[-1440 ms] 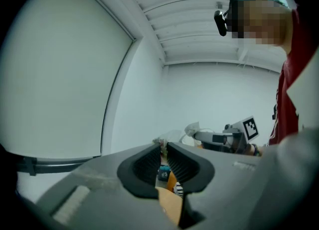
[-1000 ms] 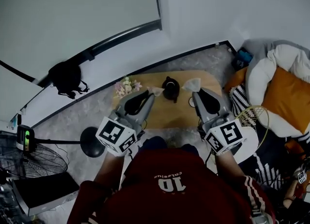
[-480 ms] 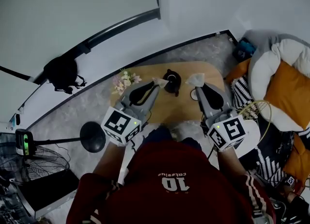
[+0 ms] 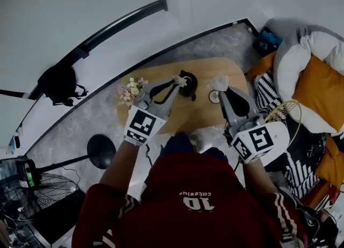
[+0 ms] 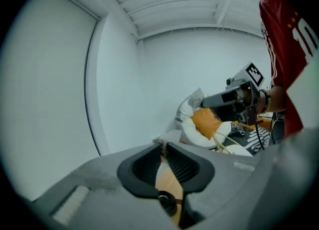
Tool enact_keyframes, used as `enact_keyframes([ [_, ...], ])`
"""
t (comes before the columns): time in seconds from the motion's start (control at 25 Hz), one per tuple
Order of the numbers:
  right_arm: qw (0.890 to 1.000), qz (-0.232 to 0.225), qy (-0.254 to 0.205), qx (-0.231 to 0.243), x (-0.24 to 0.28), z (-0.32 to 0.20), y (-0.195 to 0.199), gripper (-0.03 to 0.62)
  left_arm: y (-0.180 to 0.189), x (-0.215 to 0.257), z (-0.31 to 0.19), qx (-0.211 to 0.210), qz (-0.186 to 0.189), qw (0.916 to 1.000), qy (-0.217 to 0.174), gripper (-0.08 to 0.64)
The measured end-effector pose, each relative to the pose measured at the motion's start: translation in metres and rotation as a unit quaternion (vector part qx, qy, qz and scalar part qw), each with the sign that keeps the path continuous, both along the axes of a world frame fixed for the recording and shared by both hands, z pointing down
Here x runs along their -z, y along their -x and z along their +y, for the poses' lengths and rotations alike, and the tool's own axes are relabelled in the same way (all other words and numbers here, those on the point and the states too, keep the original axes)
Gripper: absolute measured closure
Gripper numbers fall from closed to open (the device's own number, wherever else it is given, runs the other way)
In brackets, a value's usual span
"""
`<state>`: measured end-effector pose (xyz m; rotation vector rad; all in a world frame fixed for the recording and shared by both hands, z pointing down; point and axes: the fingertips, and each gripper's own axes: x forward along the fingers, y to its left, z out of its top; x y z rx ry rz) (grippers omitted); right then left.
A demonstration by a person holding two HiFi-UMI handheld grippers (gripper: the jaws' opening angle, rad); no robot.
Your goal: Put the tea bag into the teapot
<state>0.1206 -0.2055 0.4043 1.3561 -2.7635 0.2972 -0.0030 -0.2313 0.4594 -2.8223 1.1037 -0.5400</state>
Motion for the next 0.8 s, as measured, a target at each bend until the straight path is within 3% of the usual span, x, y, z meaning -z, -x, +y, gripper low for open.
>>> enact_keyframes([
  [0.36, 0.999, 0.002, 0.025, -0.020, -0.031, -0.026, -0.004, 0.561, -0.012, -0.087, -0.050, -0.010, 0.012, 0.9973, 0.072, 0.512],
  [0.56, 0.999, 0.004, 0.038, -0.031, -0.038, -0.029, -0.009, 0.561, -0.012, -0.149, -0.074, 0.008, 0.037, 0.9907, 0.131, 0.512],
  [0.8, 0.998, 0.010, 0.051, -0.044, -0.047, -0.030, -0.018, 0.561, -0.018, -0.231, -0.094, 0.024, 0.012, 0.9809, 0.193, 0.512],
])
